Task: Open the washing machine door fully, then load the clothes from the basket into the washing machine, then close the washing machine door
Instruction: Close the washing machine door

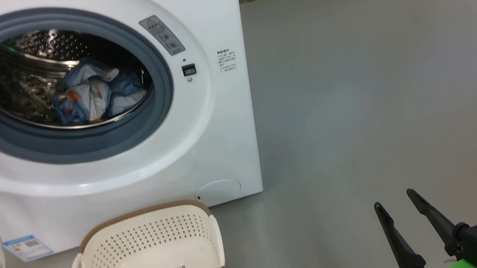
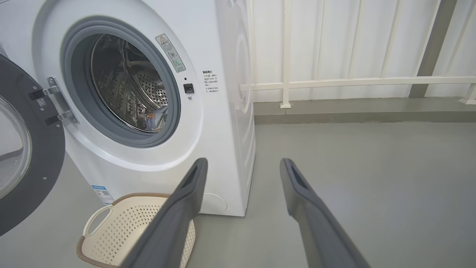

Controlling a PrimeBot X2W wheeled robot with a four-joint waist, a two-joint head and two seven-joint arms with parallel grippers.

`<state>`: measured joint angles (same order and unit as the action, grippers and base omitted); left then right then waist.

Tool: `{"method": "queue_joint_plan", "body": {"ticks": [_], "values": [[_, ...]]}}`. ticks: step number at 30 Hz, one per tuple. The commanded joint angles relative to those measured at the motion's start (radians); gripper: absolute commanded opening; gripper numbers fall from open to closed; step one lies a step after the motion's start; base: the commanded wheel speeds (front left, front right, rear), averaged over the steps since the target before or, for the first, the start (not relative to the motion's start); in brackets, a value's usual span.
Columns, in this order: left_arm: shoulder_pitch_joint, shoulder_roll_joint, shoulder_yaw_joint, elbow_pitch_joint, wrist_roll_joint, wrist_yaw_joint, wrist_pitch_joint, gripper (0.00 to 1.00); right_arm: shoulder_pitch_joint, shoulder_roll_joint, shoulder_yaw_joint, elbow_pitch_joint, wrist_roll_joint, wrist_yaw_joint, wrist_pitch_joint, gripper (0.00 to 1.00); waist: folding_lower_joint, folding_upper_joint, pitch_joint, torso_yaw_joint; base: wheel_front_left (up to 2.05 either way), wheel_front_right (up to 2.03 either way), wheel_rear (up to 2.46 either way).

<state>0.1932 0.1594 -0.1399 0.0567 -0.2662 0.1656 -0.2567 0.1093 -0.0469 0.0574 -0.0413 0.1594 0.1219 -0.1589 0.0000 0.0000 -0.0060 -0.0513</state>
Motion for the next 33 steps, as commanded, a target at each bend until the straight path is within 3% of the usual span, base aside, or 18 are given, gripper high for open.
{"method": "queue_joint_plan", "body": {"ticks": [1, 10, 33], "values": [[-0.051, 0.013, 0.028, -0.022, 0.013, 0.005, -0.005, 1.0, -0.011, -0.003, 0.023, -0.025, 0.001, 0.009, -0.001, 1.0, 0.0, 0.0, 0.001, 0.001, -1.56, 1.56, 0.0], [-0.053, 0.016, 0.03, -0.035, 0.028, 0.009, -0.005, 1.0, -0.011, -0.003, 0.021, -0.024, 0.002, 0.009, -0.004, 1.0, 0.0, 0.0, 0.001, 0.003, -0.87, 0.87, 0.0], [-0.062, 0.013, 0.021, -0.052, 0.042, 0.014, -0.005, 1.0, -0.012, -0.003, 0.011, -0.024, 0.003, 0.009, -0.011, 1.0, 0.0, 0.0, 0.021, 0.038, -0.02, 0.02, 0.0]]}}
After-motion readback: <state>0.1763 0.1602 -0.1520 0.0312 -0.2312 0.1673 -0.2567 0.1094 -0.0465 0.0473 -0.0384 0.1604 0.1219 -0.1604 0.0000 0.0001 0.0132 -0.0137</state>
